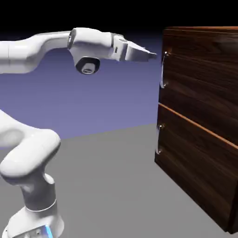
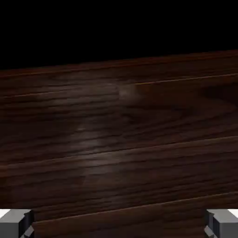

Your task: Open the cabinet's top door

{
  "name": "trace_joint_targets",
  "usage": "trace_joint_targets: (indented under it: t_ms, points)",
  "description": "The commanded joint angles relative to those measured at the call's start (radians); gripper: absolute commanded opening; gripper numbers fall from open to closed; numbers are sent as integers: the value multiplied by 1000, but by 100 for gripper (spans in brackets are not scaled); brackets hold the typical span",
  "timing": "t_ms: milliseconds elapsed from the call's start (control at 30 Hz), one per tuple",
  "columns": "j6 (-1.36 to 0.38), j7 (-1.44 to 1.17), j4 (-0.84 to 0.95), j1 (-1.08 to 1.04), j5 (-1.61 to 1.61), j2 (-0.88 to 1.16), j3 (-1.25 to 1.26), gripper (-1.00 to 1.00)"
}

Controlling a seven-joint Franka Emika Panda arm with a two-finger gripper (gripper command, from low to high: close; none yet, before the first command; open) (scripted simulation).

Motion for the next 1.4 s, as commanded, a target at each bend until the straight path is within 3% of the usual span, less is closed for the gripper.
trace_joint_targets:
  t_ms: [0,700,933,967,1367]
  points:
    - [-3,-21,11,-22,44,-14,23,0]
    - [-69,-464,246,-477,957,-298,500,0]
    - [-90,-459,387,-645,996,-296,555,0]
    - [-90,-459,387,-645,996,-296,555,-100]
    - [-404,-624,-12,-329,1045,-350,355,-100]
